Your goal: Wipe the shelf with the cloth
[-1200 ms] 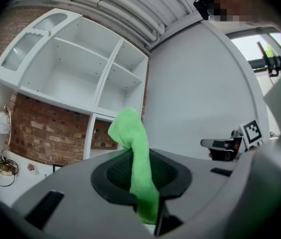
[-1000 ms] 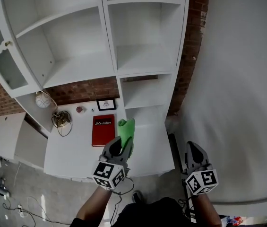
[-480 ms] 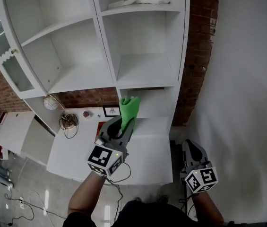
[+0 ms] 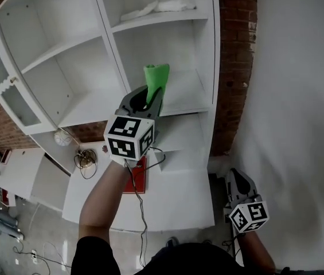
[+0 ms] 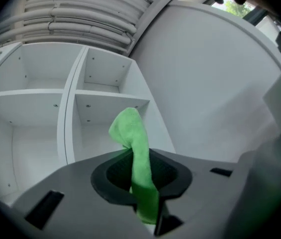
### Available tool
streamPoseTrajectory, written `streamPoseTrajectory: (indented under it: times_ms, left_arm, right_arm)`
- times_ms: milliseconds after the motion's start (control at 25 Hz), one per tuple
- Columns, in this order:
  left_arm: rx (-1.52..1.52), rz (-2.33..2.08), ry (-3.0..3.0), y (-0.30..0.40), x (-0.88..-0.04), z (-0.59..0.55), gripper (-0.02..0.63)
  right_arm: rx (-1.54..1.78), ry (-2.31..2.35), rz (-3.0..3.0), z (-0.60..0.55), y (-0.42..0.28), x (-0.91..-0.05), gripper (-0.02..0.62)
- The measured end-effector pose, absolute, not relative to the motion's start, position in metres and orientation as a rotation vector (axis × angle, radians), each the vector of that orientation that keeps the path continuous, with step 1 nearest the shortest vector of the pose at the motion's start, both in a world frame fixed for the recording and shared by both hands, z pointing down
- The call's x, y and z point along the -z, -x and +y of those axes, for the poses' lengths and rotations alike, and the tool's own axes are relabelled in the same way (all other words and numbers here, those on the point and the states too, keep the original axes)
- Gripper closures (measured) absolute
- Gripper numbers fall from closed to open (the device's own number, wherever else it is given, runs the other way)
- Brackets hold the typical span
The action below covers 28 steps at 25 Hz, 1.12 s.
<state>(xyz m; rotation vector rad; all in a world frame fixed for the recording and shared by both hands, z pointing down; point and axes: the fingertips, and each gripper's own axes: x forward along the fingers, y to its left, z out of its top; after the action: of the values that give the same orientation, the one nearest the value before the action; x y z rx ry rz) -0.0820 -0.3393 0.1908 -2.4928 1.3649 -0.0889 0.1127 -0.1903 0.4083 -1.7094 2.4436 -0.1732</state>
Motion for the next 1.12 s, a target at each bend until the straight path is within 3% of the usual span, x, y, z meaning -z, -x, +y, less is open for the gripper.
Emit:
streamPoseTrajectory:
  times_ms: [280, 640, 920, 1120]
  left_arm:
    - [0.527, 1.537, 2.294, 0.073, -0.183, -0.453, 0.541]
    - [1.268, 1.748, 1.998, 0.09, -0.255, -0.569, 0.541]
    - [1.5, 1.736, 2.031, 0.096, -0.286, -0.599, 0.541]
    - [1.464, 1.652, 2.254, 0.063, -0.306, -0.603, 0.541]
  right_arm:
    - [0.207, 1.711, 2.425, -0.194, -0.113, -0.415, 0.595]
    - [0.305, 1.756, 2.366, -0.198, -0.143, -0.439, 0.595]
    - [0.322, 1.821, 2.319, -0.2, -0.171, -0.448, 0.595]
    - [0.328, 1.845, 2.3, -0.2, -0.179, -0.454, 0.595]
